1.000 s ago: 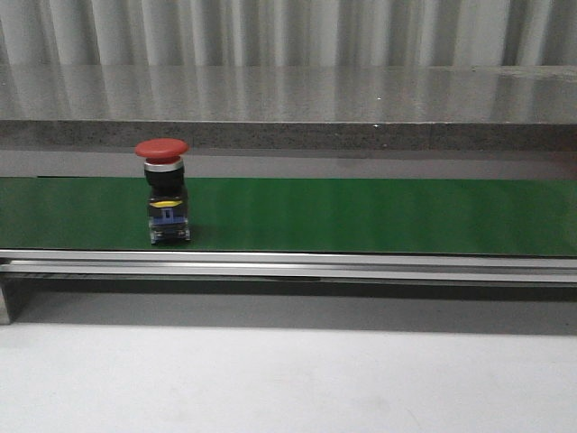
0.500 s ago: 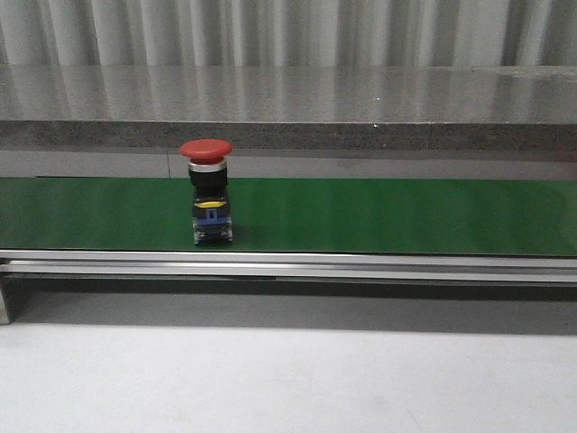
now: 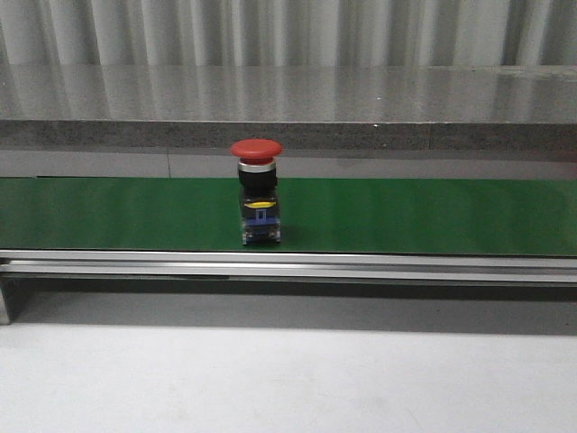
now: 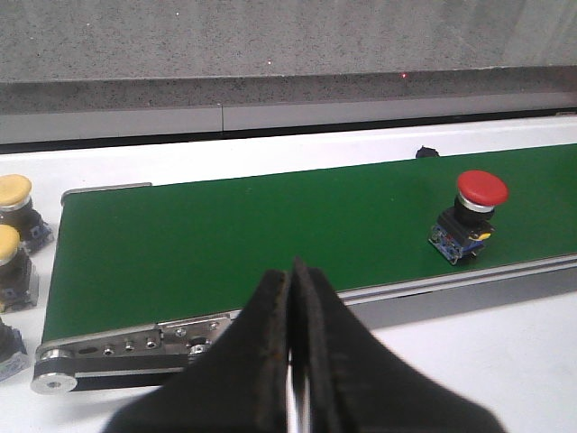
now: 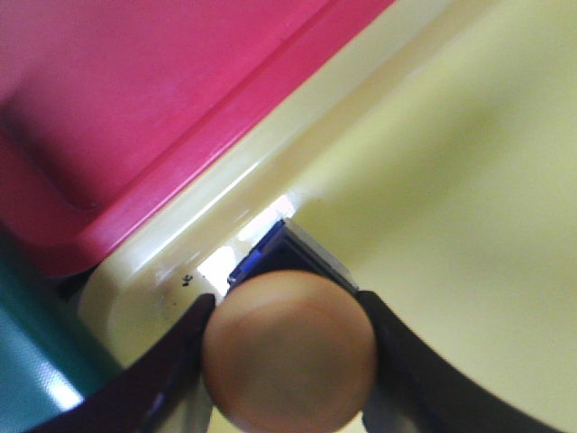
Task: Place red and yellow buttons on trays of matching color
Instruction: 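Carry the yellow button into the yellow tray and open the right gripper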
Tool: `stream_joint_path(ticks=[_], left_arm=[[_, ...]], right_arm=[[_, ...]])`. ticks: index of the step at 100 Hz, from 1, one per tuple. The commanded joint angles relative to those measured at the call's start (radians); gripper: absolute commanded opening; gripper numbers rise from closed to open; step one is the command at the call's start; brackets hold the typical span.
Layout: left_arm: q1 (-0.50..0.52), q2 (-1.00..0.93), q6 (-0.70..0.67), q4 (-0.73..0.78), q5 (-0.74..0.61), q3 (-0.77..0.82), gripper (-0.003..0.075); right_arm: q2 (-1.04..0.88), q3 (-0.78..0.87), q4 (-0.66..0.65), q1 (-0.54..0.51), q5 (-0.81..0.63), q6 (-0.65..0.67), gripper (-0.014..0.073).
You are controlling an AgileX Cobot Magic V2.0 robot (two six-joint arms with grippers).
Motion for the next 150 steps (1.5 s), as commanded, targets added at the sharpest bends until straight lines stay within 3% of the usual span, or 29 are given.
stream_joint_path(ticks=[1,12,29,38,69,86,128,150], left_arm=[[-0.007,0.007,0.0,-0.012,-0.074,-0.026,-0.002],[-0.007,0.007,0.0,-0.012,-0.074,-0.026,-0.002],[-0.007,0.007,0.0,-0.012,-0.074,-0.026,-0.002],[-0.007,0.007,0.0,-0.012,-0.074,-0.026,-0.002],[-0.007,0.007,0.0,-0.012,-0.074,-0.026,-0.002],[-0.007,0.007,0.0,-0.012,-0.074,-0.026,-0.002],[-0.007,0.007,0.0,-0.012,-0.074,-0.026,-0.002],[-0.007,0.007,0.0,-0.012,-0.077,-0.026,-0.002]], right_arm=[[-0.004,-0.021,0.015,-0.005,-0.044,0.004,0.0126],[0.025,-0.021,0.017,-0.004,-0.044,0.004,0.0219],[0.033,-0.021,0.023,-0.004,-0.046,0.004,0.0492],[0.033,-0.021,0.034,-0.004,-0.046,0.004,0.0555],[-0.115,-0.021,0.028,-0.002,-0.04,0.004,0.0563],[-0.245,-0.021,0.024,0.051,0.001,-0.023,0.0563],[-0.496,-0.021,0.004,0.342,0.142,-0.075,0.0566],[-0.491,-0.021,0.049,0.537,0.209,-0.151,0.065]])
